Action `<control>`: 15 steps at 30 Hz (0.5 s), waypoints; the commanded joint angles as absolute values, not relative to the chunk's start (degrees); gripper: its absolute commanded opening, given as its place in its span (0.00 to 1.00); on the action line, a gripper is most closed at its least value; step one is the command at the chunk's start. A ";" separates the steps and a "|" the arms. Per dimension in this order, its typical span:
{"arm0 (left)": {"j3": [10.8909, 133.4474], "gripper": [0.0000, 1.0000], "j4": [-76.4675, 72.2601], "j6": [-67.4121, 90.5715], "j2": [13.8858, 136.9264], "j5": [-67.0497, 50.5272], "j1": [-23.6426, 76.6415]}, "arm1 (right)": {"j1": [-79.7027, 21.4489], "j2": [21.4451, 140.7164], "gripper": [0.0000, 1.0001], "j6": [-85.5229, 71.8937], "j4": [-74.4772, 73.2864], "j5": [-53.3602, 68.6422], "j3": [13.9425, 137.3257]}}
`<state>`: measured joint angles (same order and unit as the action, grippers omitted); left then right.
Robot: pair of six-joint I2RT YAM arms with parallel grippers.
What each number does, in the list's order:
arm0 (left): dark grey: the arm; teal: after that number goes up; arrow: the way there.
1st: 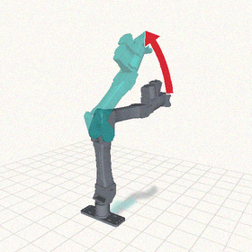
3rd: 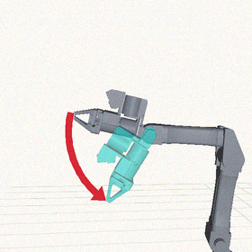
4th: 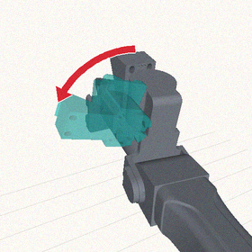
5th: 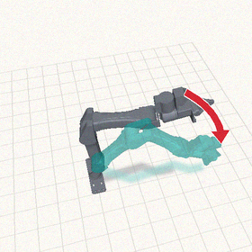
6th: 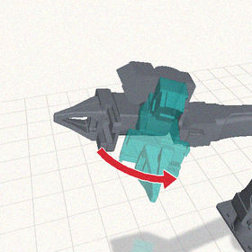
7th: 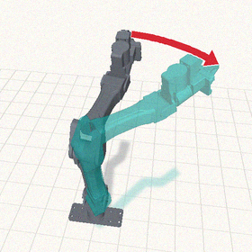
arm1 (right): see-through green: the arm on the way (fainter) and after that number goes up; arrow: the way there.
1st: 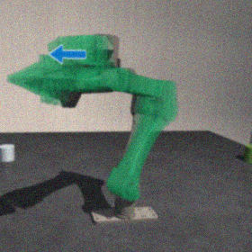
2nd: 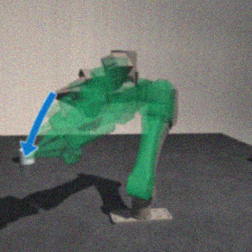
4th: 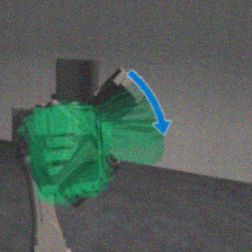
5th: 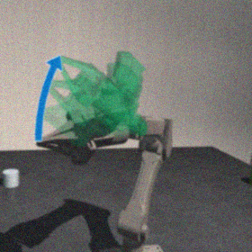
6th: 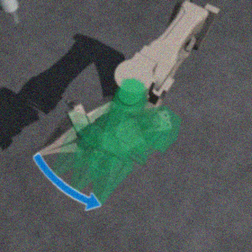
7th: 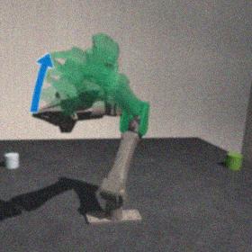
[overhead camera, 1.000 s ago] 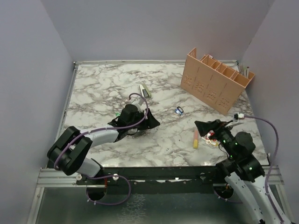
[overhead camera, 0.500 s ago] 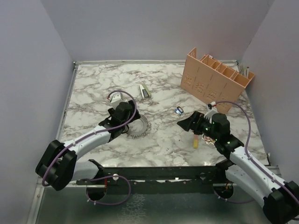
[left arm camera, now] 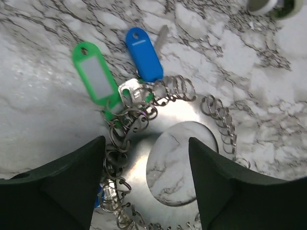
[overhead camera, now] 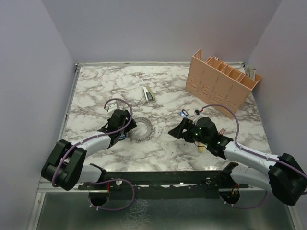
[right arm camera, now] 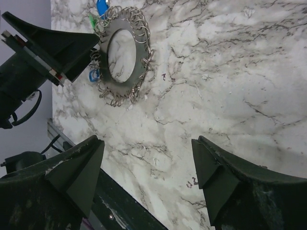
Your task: Remove the keys from the keyring
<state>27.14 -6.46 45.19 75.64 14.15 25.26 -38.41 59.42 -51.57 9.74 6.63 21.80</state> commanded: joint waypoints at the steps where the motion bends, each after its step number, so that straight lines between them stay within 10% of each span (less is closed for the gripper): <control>1: 21.71 0.69 -13.74 48.37 72.25 1.87 28.53 | -40.98 63.62 0.81 -56.08 15.53 0.50 22.85; 15: 18.63 0.67 -18.55 52.52 65.99 -0.94 39.37 | -43.78 71.79 0.74 -59.67 21.07 -9.03 20.67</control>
